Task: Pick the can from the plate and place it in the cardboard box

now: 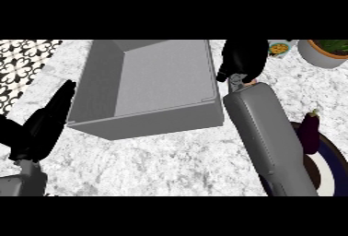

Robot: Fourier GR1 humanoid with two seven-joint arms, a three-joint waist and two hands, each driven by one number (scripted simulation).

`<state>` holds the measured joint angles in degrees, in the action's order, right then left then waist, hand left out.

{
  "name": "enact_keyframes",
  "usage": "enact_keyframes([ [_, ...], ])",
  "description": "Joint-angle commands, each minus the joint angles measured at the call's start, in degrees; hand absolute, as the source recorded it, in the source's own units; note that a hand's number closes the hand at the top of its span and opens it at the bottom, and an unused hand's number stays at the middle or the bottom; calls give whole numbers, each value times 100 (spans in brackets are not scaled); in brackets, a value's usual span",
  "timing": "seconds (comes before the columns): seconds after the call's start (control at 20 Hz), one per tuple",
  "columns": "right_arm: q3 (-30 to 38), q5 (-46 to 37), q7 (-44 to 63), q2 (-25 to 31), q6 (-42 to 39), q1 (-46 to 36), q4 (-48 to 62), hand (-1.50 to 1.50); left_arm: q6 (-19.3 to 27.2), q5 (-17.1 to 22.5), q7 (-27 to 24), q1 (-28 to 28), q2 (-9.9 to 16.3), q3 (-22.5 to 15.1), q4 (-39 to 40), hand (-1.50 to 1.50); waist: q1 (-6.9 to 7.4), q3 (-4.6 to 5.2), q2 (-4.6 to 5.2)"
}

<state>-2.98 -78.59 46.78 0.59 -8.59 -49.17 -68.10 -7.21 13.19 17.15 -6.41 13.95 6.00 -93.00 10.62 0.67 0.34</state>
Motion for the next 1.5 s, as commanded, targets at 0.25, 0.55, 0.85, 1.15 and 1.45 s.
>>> enact_keyframes([
  [0.25, -333, -811, 2877, -55, -126, -1835, 655, 150, -42, -71, 72, -366, -31, -140, 151, 0, 111, 3, 108],
  [0.55, -332, -805, 3540, -53, -131, -2400, 1280, 150, 20, -37, 143, -455, -106, -105, 102, 0, 78, -18, 122],
  [0.85, -374, -507, 3823, -55, 13, -2813, 1957, 150, 113, -151, 118, -582, -135, -109, 205, 0, 25, -27, 129],
  [1.15, -589, -191, 3843, -55, 607, -2719, 2421, 150, 105, -145, -37, -393, -208, -82, 309, 0, -117, -38, 102],
  [1.45, -684, 225, 3844, -55, 1225, -2434, 2763, 150, 29, -171, -126, -308, -147, -71, 309, 0, -130, -47, 111],
])
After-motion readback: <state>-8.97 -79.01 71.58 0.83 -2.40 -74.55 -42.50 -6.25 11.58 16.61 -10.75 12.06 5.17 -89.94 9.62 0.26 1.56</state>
